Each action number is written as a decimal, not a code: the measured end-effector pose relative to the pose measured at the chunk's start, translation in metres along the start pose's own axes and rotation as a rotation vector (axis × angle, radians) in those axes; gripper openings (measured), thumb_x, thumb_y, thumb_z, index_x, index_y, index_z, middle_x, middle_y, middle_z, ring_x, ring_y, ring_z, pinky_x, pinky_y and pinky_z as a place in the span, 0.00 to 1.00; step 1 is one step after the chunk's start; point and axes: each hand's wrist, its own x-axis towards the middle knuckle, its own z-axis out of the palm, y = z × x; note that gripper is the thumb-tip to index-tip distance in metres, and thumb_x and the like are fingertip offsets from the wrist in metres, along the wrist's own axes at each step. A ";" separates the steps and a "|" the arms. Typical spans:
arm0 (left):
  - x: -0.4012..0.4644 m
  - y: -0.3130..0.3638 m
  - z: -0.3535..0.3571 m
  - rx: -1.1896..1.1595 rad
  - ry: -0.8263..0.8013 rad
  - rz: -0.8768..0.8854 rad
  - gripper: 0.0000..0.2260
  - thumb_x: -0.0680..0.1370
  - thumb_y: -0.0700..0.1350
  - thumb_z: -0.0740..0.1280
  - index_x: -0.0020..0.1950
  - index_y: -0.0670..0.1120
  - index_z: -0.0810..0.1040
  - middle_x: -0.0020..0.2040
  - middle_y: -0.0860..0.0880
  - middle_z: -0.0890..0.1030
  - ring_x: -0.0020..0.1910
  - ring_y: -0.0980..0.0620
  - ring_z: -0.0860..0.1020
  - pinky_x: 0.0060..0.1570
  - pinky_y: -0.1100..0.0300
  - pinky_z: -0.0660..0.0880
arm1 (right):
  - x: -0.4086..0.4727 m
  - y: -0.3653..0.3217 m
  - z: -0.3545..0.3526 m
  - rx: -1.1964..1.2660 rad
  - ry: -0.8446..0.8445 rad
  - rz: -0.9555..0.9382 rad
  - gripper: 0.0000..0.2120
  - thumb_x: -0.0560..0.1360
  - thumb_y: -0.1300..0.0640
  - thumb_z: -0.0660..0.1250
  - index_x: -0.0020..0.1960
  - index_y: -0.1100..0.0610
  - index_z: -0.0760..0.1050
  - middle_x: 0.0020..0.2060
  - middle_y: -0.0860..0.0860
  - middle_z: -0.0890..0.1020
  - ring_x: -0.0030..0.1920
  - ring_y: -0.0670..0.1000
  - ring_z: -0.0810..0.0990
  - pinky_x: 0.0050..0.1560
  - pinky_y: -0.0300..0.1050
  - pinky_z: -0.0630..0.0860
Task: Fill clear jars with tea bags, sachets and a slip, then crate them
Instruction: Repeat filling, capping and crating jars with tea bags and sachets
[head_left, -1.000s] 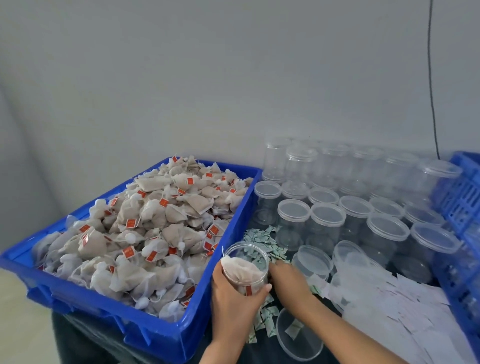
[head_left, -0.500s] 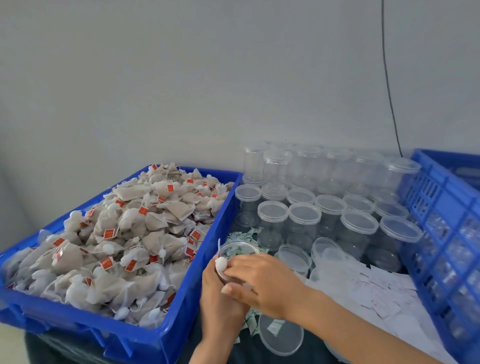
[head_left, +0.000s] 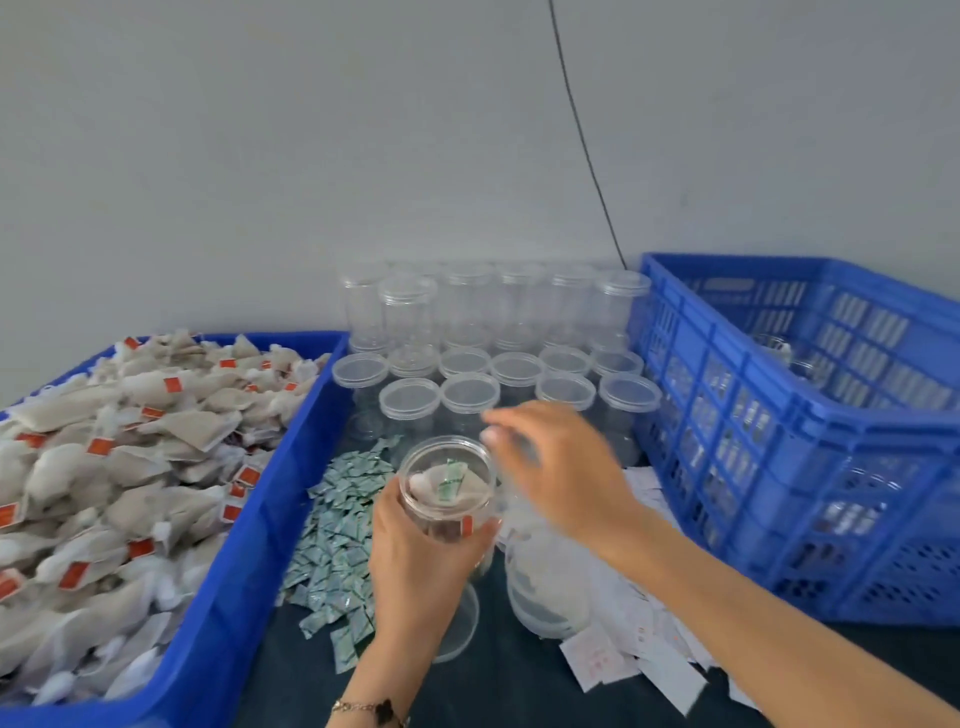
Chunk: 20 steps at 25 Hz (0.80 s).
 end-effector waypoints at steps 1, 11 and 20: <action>-0.001 0.006 0.006 -0.019 -0.002 0.021 0.45 0.57 0.56 0.80 0.69 0.48 0.65 0.61 0.51 0.73 0.60 0.50 0.73 0.59 0.50 0.73 | -0.004 0.022 -0.010 -0.024 0.151 0.075 0.12 0.77 0.51 0.61 0.56 0.52 0.80 0.50 0.46 0.82 0.52 0.47 0.78 0.51 0.40 0.72; -0.021 0.022 0.049 -0.005 -0.220 0.136 0.46 0.57 0.58 0.81 0.71 0.52 0.65 0.63 0.56 0.71 0.62 0.56 0.72 0.57 0.61 0.71 | -0.079 0.160 0.032 -0.626 -0.581 0.342 0.07 0.78 0.57 0.59 0.55 0.53 0.70 0.52 0.52 0.79 0.49 0.53 0.77 0.42 0.44 0.66; -0.015 0.018 0.057 0.000 -0.216 0.141 0.44 0.56 0.59 0.80 0.68 0.56 0.64 0.54 0.67 0.67 0.58 0.61 0.71 0.50 0.69 0.67 | -0.044 0.095 -0.018 -0.054 0.507 0.237 0.03 0.74 0.59 0.70 0.46 0.56 0.82 0.46 0.47 0.79 0.49 0.45 0.75 0.48 0.28 0.69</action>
